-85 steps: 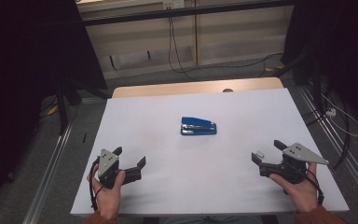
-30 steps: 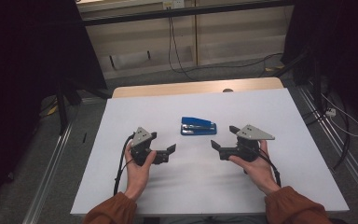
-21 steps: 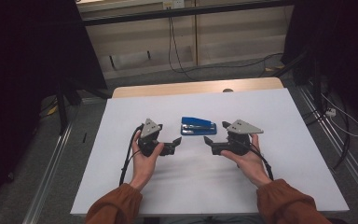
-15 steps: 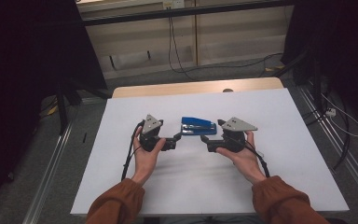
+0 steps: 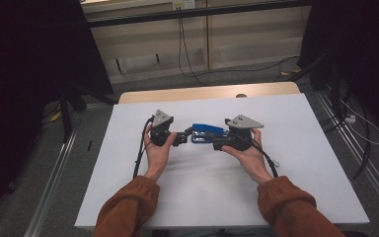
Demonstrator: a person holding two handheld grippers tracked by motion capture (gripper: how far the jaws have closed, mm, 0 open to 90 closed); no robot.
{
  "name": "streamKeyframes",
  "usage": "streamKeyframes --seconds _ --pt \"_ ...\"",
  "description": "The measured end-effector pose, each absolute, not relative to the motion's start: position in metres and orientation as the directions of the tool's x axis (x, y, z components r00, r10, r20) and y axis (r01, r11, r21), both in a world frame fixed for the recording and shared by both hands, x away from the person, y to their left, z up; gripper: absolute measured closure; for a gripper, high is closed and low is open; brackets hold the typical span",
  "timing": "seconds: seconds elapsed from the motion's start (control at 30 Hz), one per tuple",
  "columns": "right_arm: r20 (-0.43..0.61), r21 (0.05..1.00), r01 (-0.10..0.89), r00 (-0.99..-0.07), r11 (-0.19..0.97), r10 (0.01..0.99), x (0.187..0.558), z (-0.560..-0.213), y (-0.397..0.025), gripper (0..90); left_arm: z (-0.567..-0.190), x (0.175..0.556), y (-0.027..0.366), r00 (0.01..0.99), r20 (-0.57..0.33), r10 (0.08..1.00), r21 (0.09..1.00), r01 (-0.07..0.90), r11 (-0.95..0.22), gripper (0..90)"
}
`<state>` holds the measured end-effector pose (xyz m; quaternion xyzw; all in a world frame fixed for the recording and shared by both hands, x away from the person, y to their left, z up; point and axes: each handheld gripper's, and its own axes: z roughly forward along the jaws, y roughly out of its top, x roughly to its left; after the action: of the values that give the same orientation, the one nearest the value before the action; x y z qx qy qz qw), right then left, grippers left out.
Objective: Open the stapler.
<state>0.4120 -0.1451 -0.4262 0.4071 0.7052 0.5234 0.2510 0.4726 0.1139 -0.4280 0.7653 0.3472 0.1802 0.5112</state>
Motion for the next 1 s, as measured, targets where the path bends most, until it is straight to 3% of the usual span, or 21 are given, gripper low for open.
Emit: streamKeyframes --seconds 0.07,0.43,0.47,0.63,0.7,0.73,0.97,1.0 --pt "0.083 0.942 0.317 -0.543 0.112 0.835 0.414 -0.429 -0.143 14.2 -0.431 0.473 0.115 0.698 -0.036 0.715 0.896 0.340 -0.287 8.5" --pt "0.038 0.938 0.307 -0.555 0.162 0.831 0.420 -0.435 -0.137 26.3 -0.437 0.476 0.114 0.686 -0.048 0.726 0.882 0.370 -0.291 6.0" --pt "0.038 0.934 0.316 -0.556 0.169 0.830 0.422 -0.437 -0.137 35.9 -0.439 0.475 0.112 0.691 -0.054 0.721 0.883 0.370 -0.288 6.0" --pt "0.055 0.929 0.331 -0.563 0.165 0.824 0.426 -0.440 -0.137 52.2 -0.437 0.474 0.111 0.704 -0.021 0.710 0.888 0.339 -0.310 6.1" --pt "0.059 0.929 0.331 -0.570 0.164 0.820 0.426 -0.440 -0.136 54.5 -0.437 0.474 0.111 0.705 -0.021 0.709 0.887 0.340 -0.312 6.4" --pt "0.057 0.931 0.323 -0.583 0.168 0.810 0.426 -0.440 -0.134 66.2 -0.438 0.475 0.111 0.711 -0.019 0.703 0.884 0.340 -0.320 6.4" --pt "0.067 0.919 0.345 -0.617 0.193 0.784 0.429 -0.443 -0.127 83.6 -0.440 0.476 0.112 0.710 -0.008 0.704 0.883 0.335 -0.328 6.4" --pt "0.060 0.916 0.344 -0.625 0.205 0.778 0.429 -0.443 -0.125 90.0 -0.440 0.476 0.113 0.711 -0.004 0.703 0.881 0.335 -0.334 6.4"
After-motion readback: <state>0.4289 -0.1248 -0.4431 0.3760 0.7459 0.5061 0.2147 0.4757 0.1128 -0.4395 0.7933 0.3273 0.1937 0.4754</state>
